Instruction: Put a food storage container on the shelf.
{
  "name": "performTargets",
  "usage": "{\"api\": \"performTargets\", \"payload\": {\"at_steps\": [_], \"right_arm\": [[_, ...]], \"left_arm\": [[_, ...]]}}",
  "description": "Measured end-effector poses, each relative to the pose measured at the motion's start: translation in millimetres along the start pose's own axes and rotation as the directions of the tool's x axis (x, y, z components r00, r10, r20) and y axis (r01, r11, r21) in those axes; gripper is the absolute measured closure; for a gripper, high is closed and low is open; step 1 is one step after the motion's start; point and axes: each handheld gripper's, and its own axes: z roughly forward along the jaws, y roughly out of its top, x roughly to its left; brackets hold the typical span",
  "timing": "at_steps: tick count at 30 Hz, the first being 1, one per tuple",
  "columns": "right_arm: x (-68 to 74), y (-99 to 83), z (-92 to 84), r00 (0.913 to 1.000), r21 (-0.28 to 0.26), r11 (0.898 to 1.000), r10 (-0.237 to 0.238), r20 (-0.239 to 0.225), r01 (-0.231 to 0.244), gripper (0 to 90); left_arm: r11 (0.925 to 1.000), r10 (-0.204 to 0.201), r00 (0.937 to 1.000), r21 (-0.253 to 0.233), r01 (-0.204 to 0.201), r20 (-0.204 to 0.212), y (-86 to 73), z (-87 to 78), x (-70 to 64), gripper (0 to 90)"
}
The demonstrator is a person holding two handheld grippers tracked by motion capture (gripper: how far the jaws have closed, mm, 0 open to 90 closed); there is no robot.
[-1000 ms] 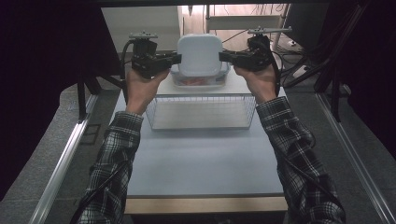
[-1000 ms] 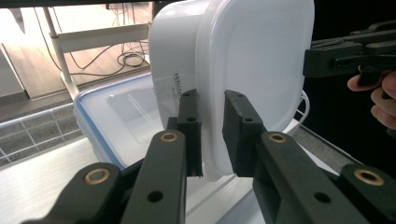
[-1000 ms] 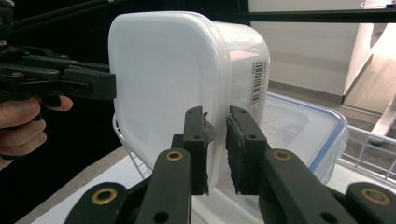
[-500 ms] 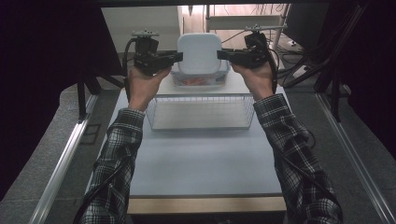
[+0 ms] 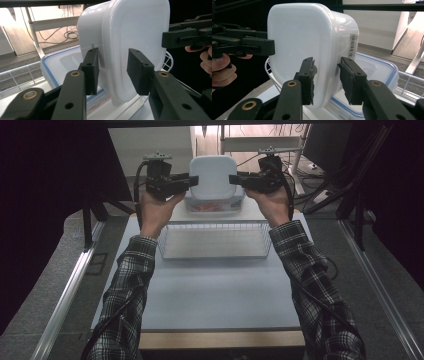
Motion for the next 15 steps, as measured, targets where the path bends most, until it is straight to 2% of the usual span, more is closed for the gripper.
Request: {"api": "performTargets", "payload": {"at_steps": [6, 12, 15], "right_arm": [[-1.2, 0.4, 1.5, 0.9999, -0.006, 1.000, 0.003, 0.012, -0.002, 66.6], [-3.8, 0.5, 5.6, 0.9997, -0.001, 1.000, 0.010, 0.023, -0.009, 65.1], [-5.8, 1.7, 7.3, 0.9996, -0.002, 1.000, 0.022, 0.017, -0.022, 64.0]], "left_arm": [[0.9998, -0.018, 0.9998, -0.004, 0.018, -0.012, 1.5, 3.6, 2.1, 59.1], [0.9997, -0.020, 0.9993, 0.013, 0.021, -0.032, 1.3, 10.2, 4.4, 58.4], [0.9993, -0.038, 0.9991, 0.008, 0.038, -0.020, 1.6, 12.4, 7.7, 57.6]]}}
